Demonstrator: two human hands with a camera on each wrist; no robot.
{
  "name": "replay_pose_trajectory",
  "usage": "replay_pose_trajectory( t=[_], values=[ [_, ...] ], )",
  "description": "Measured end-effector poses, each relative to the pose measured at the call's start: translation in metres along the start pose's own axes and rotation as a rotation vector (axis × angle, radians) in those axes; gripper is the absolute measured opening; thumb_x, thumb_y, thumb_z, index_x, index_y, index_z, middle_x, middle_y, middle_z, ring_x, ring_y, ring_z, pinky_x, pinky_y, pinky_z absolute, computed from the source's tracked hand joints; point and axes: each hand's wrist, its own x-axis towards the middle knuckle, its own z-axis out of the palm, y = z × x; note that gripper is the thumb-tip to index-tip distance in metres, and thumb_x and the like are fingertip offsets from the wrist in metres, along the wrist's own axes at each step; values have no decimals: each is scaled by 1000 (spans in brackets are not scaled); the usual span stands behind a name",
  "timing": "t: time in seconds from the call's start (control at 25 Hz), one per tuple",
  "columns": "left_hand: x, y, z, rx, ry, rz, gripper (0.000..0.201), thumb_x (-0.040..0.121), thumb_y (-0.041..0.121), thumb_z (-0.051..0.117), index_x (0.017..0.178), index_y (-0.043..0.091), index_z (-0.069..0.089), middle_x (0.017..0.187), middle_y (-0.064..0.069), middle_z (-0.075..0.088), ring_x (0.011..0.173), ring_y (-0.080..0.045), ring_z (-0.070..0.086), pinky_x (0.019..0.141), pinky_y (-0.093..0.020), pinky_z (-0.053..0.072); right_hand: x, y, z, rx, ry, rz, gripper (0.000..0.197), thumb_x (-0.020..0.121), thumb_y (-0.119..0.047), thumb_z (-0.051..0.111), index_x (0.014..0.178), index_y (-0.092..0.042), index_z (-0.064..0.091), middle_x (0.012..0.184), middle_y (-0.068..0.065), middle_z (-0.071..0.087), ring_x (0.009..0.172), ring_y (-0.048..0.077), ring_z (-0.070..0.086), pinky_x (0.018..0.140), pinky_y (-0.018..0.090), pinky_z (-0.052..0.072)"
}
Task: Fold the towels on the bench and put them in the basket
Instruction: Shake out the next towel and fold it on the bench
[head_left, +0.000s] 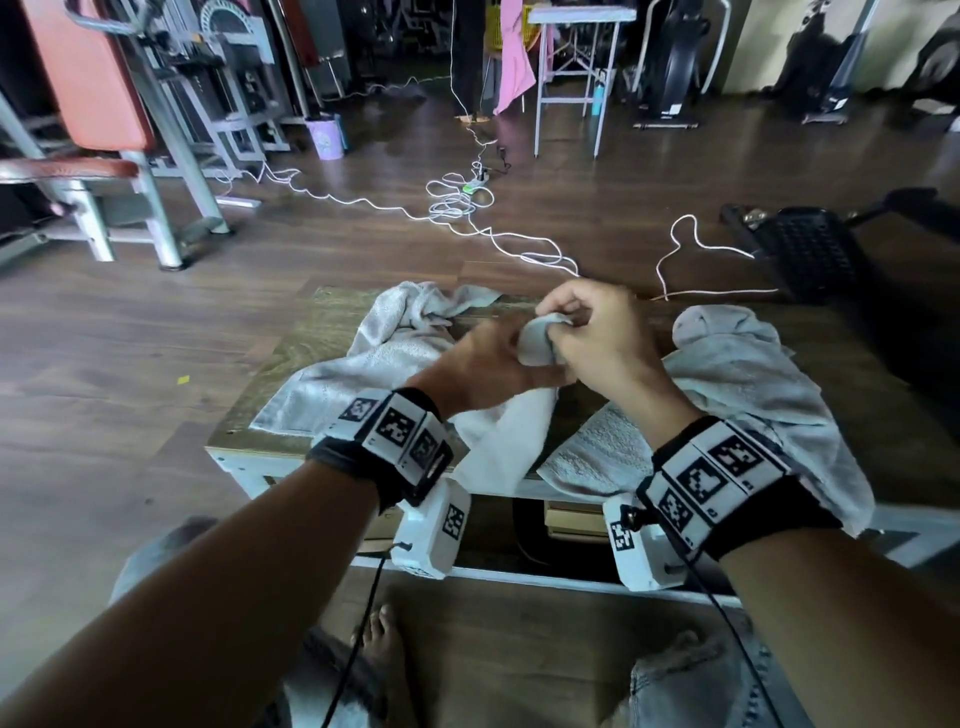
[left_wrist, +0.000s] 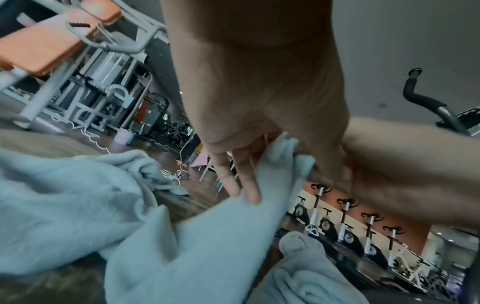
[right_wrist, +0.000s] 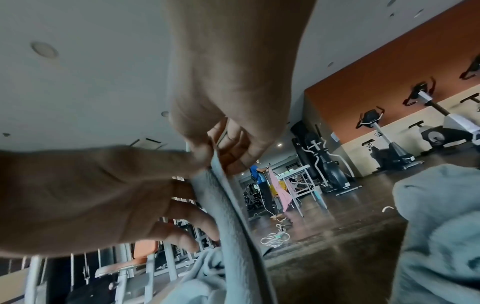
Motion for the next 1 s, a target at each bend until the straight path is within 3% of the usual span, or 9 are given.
replay_pose_trajectory(
  t=[0.08, 0.16, 0.28, 0.4, 0.52, 0.68, 0.76, 0.88, 1.0],
  values=[
    [-1, -1, 10, 96, 89, 29, 40, 73, 53, 70, 98, 21, 68, 87, 1, 72, 81, -18, 69, 74, -37, 57, 1, -8, 0, 36, 23, -31, 29, 76, 4, 61, 79, -22, 73, 74, -16, 67, 66, -7, 59, 59, 5, 41],
    [-7, -13, 6, 166, 148, -58, 31, 80, 47, 70, 81, 16, 67, 70, -2, 65, 63, -16, 61, 62, -31, 51, 3, -8, -9, 59, 120, -50, 27, 77, 4, 60, 80, -18, 75, 74, -14, 68, 67, -7, 60, 63, 9, 45],
    [-22, -40, -11, 259, 149, -220, 43, 83, 44, 72, 59, 12, 55, 57, -3, 51, 56, -19, 48, 58, -32, 41, 7, 11, -32, 81, 323, 117, 29, 78, 2, 59, 79, -23, 74, 77, -11, 70, 79, 12, 69, 72, 28, 58],
    [-28, -37, -29, 270, 263, -167, 35, 85, 36, 73, 72, 5, 62, 61, 0, 52, 60, -15, 48, 60, -25, 36, 1, 22, -37, -75, 65, 193, 35, 81, 3, 60, 98, -26, 72, 96, -11, 69, 94, 10, 64, 73, 11, 46],
    [-19, 6, -32, 301, 209, 65, 9, 81, 19, 77, 79, 18, 68, 63, 11, 57, 66, -10, 55, 59, -19, 36, -10, 9, -12, -58, -298, 14, 45, 82, -8, 73, 120, -28, 63, 114, -12, 65, 103, 6, 60, 80, 13, 43],
    [-4, 31, -35, 455, 272, 132, 15, 68, 16, 75, 78, 22, 66, 69, 3, 68, 69, -20, 65, 60, -25, 46, -6, -4, 15, -286, -181, -126, 7, 79, -25, 68, 84, -23, 64, 75, -7, 66, 72, 19, 61, 63, 32, 47],
    [-1, 23, -43, 462, 353, 74, 8, 72, 20, 72, 79, 19, 70, 65, 0, 67, 67, -25, 62, 60, -26, 43, -3, 0, 9, -264, -96, -149, 15, 82, -18, 61, 68, -24, 58, 63, -5, 58, 64, 21, 57, 57, 31, 41],
    [-5, 8, -49, 367, 394, -6, 17, 80, 16, 66, 63, 19, 65, 47, 7, 47, 51, -15, 47, 53, -18, 33, 1, 14, -8, -175, 41, -87, 8, 85, -11, 60, 81, -12, 67, 72, 3, 66, 72, 27, 62, 63, 36, 48],
    [-3, 7, -34, 264, 399, 71, 14, 79, 14, 60, 66, 12, 64, 57, 3, 59, 55, -9, 52, 53, -14, 38, -8, 26, -7, -157, -114, -25, 12, 85, -24, 72, 93, -16, 67, 82, -2, 69, 78, 20, 64, 68, 32, 48]
  ],
)
